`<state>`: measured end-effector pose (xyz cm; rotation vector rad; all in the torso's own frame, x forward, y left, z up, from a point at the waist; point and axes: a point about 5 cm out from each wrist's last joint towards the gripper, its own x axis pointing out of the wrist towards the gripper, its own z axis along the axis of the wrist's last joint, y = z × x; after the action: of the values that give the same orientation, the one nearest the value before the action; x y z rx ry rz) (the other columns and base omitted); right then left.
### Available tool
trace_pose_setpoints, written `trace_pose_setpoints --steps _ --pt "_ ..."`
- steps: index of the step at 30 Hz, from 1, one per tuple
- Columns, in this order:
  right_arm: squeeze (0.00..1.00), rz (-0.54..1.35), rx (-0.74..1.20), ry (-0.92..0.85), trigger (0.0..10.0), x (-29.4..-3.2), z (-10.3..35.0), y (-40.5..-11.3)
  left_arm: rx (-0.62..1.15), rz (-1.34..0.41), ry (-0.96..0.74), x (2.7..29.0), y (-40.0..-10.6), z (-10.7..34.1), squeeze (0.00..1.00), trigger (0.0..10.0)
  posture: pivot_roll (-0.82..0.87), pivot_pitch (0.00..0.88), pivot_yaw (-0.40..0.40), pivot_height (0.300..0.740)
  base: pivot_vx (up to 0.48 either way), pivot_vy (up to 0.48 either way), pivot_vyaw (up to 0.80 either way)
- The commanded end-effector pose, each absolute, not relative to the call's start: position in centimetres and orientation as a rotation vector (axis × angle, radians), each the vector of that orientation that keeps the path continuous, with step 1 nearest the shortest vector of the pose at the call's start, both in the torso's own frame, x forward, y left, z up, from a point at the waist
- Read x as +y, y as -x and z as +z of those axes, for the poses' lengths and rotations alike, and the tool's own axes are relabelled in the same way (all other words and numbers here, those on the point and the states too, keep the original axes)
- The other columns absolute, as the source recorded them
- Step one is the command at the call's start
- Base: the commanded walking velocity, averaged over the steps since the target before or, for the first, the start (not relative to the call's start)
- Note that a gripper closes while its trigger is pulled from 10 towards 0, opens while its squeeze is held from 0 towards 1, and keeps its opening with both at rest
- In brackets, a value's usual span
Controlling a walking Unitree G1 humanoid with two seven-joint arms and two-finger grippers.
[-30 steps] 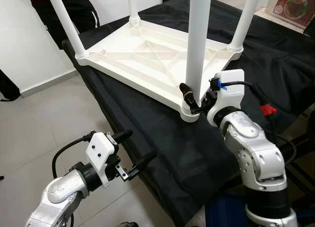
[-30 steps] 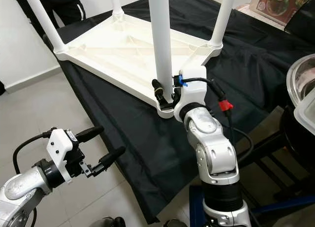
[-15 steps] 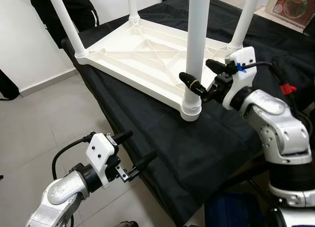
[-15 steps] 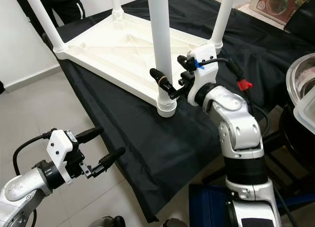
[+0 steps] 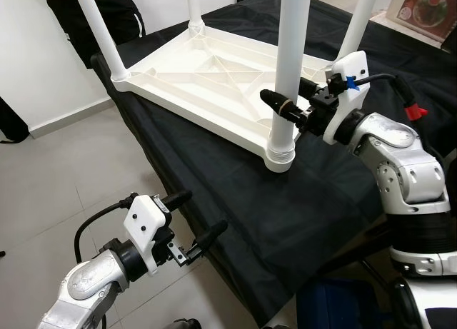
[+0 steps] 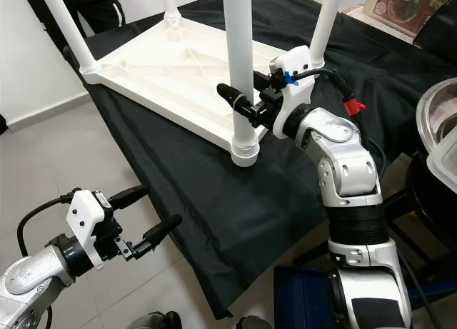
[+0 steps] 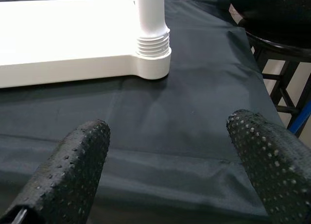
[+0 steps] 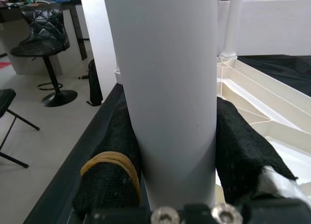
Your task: Building children table
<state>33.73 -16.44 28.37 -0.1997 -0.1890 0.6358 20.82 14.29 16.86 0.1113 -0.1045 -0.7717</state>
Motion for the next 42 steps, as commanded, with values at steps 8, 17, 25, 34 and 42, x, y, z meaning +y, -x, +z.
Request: trace_pose_setpoints --steps 8,17,25,34,42 --pt "0.0 0.3 -0.109 0.167 0.0 -17.9 26.1 -33.0 -0.095 -0.783 -0.111 14.1 -20.6 16.7 0.0 10.0 -0.02 0.207 -0.011 0.74 0.0 0.0 0.0" --pt "0.0 0.107 -0.025 0.14 0.0 -17.6 23.7 -31.9 -0.097 -0.785 -0.107 13.9 -20.6 16.6 0.0 10.0 -0.02 0.202 -0.015 0.74 0.0 0.0 0.0" --pt "0.0 0.016 0.027 0.163 0.0 -17.1 22.7 -30.9 -0.099 -0.786 -0.108 13.9 -20.6 16.6 0.0 10.0 -0.02 0.199 -0.017 0.74 0.0 0.0 0.0" --pt "0.0 -0.022 0.026 0.155 10.0 -16.9 23.1 -30.7 -0.101 -0.788 -0.105 13.8 -20.7 16.6 0.0 10.0 -0.03 0.199 -0.014 0.74 0.0 0.0 0.0" --pt "1.0 -0.025 0.005 0.14 10.0 -17.1 23.9 -30.5 -0.102 -0.79 -0.103 13.8 -20.7 16.6 0.0 10.0 -0.02 0.2 -0.012 0.74 0.0 0.0 0.0"
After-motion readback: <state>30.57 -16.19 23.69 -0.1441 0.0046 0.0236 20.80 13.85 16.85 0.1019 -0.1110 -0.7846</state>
